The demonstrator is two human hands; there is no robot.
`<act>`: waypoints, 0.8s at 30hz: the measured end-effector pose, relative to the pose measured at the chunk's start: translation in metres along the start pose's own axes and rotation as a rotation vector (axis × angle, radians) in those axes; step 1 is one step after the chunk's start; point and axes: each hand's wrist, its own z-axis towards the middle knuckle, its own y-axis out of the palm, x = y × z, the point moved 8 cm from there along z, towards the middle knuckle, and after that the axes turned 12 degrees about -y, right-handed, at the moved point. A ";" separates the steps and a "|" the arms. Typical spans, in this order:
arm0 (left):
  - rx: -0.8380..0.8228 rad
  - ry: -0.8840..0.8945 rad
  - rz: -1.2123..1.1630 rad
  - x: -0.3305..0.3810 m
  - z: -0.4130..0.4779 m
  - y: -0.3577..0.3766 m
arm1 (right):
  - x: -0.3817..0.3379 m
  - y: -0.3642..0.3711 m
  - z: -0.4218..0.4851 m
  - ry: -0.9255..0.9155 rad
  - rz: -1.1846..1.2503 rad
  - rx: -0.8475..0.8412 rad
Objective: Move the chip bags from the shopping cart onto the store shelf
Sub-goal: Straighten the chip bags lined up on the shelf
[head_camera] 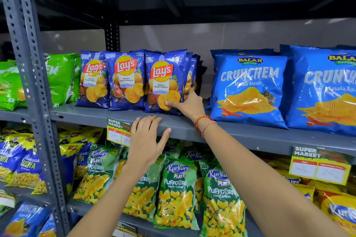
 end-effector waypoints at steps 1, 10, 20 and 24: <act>-0.002 0.002 0.002 0.000 0.000 0.000 | -0.002 -0.004 -0.002 -0.011 -0.005 0.017; 0.066 -0.037 -0.167 0.024 0.006 -0.009 | -0.025 -0.114 -0.035 -0.239 -0.023 0.341; -0.200 -0.129 -0.750 0.139 0.077 0.041 | 0.027 -0.225 -0.057 -0.034 -0.419 0.697; -0.556 -0.421 -0.860 0.158 0.102 0.093 | 0.061 -0.224 -0.045 0.172 -0.215 0.573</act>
